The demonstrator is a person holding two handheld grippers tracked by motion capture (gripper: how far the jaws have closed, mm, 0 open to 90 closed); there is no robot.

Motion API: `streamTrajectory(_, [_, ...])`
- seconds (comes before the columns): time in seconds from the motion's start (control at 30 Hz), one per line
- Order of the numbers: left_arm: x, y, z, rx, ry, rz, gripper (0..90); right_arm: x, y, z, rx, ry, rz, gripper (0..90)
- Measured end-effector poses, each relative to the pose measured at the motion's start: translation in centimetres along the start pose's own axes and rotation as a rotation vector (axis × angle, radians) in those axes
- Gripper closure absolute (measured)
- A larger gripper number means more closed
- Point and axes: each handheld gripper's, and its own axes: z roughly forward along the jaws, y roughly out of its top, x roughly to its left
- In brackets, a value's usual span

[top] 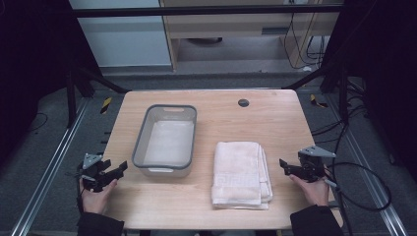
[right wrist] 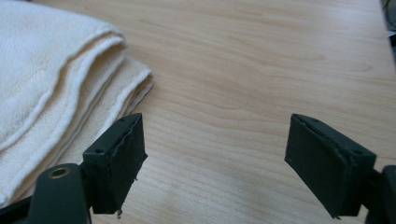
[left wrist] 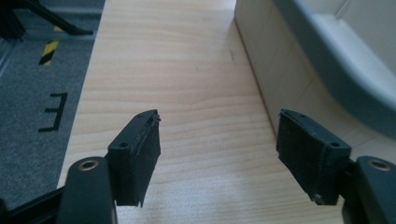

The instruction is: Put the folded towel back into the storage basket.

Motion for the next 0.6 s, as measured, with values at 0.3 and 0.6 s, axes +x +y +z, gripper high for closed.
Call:
streamTrajectory(0.3, [-1.1,0.9,-1.8,-0.073,-0.026,0.014,37.2,0.3,0.8,-1.2,-0.064,0.000,0.006,27.3])
streamTrajectory(0.6, [-2.4,1.6,-2.6,-0.105,-0.060,0.028,39.8,0.8,1.7,-1.8,-0.081,0.035,0.006,31.6])
